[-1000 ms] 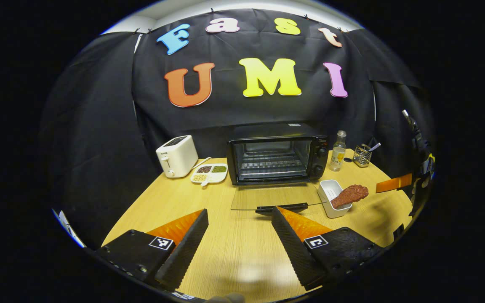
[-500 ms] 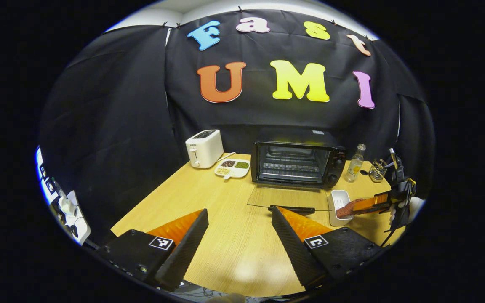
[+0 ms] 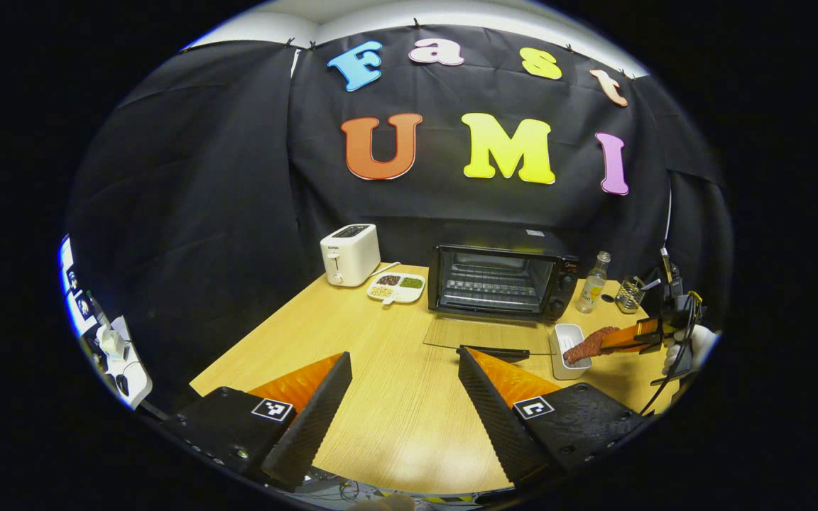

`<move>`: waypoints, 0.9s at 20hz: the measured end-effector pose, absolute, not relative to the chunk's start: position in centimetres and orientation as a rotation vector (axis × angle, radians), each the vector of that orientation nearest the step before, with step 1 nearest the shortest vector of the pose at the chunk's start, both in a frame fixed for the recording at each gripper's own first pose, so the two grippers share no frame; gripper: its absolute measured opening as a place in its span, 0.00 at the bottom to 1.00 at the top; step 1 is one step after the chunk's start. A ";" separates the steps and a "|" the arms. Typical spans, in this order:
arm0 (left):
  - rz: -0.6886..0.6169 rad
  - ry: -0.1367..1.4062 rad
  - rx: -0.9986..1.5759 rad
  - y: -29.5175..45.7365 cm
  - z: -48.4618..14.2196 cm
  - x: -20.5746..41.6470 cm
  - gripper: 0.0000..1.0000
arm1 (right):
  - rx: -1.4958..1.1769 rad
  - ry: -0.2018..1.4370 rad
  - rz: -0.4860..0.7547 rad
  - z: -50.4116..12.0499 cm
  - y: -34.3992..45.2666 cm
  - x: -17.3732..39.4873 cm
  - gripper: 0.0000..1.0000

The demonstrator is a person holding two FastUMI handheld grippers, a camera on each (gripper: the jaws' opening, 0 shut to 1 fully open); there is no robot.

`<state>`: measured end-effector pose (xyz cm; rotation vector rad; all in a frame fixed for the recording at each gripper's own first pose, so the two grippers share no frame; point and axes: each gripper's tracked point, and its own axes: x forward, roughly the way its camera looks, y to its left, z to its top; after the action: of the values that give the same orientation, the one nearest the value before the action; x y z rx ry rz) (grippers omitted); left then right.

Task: Open the electric oven with the left hand, put the food in, and close the electric oven.

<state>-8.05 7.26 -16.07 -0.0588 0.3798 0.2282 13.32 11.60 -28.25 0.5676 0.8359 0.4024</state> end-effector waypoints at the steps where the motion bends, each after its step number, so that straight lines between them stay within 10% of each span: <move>1: 0.208 0.379 -0.058 7.5 -16.1 -8.4 0.97 | 0.593 0.814 0.384 -27.2 11.8 12.9 0.17; 18: 0.096 0.345 0.034 11.9 -12.4 -11.1 0.97 | 0.992 0.418 0.242 -21.1 30.4 20.5 0.17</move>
<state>-11.13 11.91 -12.38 0.0345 0.3452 0.0957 20.48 30.43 -21.11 0.9921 0.4185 0.2422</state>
